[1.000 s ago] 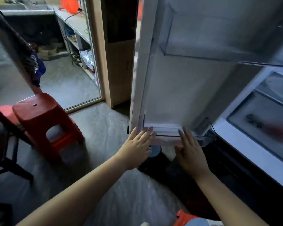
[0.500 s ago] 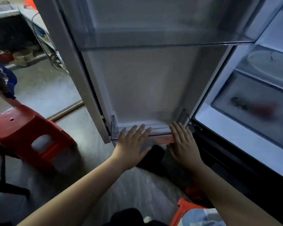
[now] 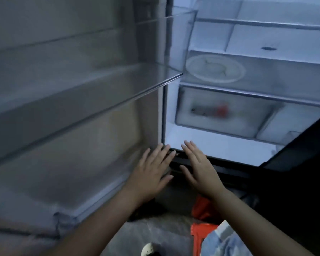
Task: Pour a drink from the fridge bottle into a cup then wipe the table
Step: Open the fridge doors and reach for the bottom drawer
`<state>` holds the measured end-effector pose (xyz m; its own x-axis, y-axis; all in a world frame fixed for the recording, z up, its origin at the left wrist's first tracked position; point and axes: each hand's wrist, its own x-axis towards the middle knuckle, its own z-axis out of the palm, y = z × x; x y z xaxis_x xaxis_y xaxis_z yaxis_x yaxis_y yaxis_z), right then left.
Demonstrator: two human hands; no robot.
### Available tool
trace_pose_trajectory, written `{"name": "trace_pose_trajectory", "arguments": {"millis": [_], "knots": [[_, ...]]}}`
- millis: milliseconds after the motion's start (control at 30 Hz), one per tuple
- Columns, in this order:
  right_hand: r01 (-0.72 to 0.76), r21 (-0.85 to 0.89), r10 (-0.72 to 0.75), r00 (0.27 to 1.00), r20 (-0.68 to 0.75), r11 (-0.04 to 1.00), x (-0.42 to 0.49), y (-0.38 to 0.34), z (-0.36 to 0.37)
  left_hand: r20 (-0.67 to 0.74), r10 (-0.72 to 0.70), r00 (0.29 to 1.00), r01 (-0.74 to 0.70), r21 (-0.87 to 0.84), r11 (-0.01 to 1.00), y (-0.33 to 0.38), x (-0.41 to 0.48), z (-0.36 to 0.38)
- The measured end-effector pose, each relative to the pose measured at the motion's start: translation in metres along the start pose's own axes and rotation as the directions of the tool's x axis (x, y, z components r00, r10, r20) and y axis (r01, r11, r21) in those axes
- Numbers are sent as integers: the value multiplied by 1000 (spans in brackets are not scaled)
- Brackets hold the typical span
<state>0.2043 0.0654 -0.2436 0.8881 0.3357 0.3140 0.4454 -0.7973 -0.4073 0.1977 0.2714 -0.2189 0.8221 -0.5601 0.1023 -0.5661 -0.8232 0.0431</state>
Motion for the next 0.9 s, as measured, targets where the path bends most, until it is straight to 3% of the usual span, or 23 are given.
{"name": "trace_pose_trajectory", "arguments": {"millis": [67, 233, 367, 467, 667, 900], "knots": [[-143, 9, 143, 986, -82, 990, 6, 17, -12, 10, -34, 999, 34, -37, 999, 12, 30, -6], [-317, -34, 300, 923, -241, 948, 30, 55, -58, 177, -353, 919, 374, -101, 922, 55, 77, -27], [-395, -36, 372, 888, -269, 918, 58, 86, -95, 419, -401, 815, 446, -11, 895, 63, 95, -40], [-413, -89, 381, 890, -250, 907, 84, 108, -112, 465, -428, 775, 451, 68, 890, 59, 103, -52], [-392, -271, 348, 917, -197, 879, 116, 150, -119, 171, -309, 936, 300, 77, 951, 73, 146, -69], [-329, -403, 239, 936, -258, 854, 114, 175, -104, -73, -107, 992, 109, 21, 994, 72, 248, -53]]}}
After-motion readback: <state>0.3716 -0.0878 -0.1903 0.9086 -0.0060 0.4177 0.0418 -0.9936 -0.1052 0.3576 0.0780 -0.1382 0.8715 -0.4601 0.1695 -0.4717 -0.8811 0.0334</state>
